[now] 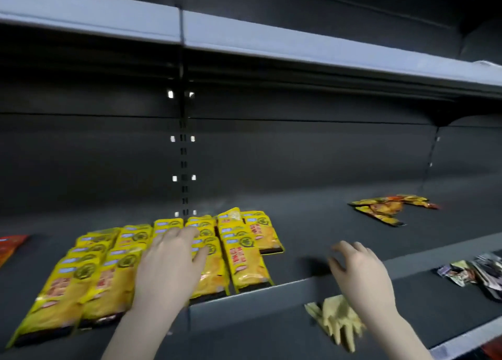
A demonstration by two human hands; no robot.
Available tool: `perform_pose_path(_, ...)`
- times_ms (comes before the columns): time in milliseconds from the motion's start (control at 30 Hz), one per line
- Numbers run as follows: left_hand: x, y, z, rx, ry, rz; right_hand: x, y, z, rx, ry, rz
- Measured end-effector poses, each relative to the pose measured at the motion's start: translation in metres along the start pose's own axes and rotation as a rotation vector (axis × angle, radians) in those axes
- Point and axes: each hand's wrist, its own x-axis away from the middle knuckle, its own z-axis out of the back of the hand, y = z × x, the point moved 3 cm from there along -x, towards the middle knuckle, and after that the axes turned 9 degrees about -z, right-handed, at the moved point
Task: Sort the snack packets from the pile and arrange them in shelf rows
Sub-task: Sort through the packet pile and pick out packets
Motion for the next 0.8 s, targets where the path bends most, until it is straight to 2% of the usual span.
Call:
perform_pose_path(133, -0.017, 0.114, -0.049, 0.074, -0.042, -0.045, -0.033, 0.087, 0.008, -0.033, -0.004, -0.037)
perform_pose_path(267, -0.041, 0.194, -0.087, 0.121, -0.075, -0.082, -0.07, 0.149, 0.012, -0.082, 0.016, -0.052)
perform_pose_path(567, -0.108, 0.306, -0.157, 0.168, -0.136, -0.117, -0.147, 0.241, -0.022, -0.144, 0.033, -0.15)
perform_pose_path(800, -0.152, 0.372, -0.204, 0.118, -0.292, 0.0, -0.206, 0.304, -0.027, -0.227, -0.002, -0.198)
